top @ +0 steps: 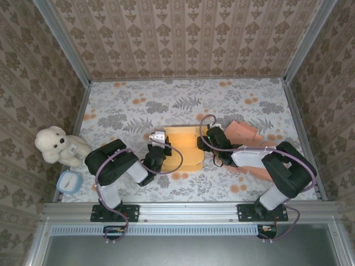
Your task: Fold the paper box
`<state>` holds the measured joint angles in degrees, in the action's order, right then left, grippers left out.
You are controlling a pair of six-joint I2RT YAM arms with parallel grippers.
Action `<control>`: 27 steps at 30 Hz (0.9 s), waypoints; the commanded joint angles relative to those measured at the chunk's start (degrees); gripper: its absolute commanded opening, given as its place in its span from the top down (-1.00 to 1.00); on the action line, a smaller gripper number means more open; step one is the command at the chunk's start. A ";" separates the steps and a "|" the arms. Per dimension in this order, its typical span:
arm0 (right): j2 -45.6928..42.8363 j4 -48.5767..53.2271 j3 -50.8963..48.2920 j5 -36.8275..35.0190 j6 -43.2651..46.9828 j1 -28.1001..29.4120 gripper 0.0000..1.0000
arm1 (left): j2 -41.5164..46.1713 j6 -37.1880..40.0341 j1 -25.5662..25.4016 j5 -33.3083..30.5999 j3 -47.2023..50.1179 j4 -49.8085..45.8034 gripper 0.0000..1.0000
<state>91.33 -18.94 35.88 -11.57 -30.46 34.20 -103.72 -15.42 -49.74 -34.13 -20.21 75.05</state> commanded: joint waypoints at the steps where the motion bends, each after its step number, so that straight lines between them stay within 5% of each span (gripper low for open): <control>1: 2.41 -2.13 1.52 1.59 -1.75 -0.47 -0.13 | 1.78 -1.37 0.21 1.04 0.96 -0.89 1.00; 27: 4.08 -13.24 -0.06 11.36 -4.39 2.51 0.01 | 1.42 -1.86 0.19 0.90 0.87 -1.04 1.00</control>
<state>95.39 -28.71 36.25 -2.52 -34.72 35.62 -103.37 -15.44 -49.41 -34.98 -19.86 74.83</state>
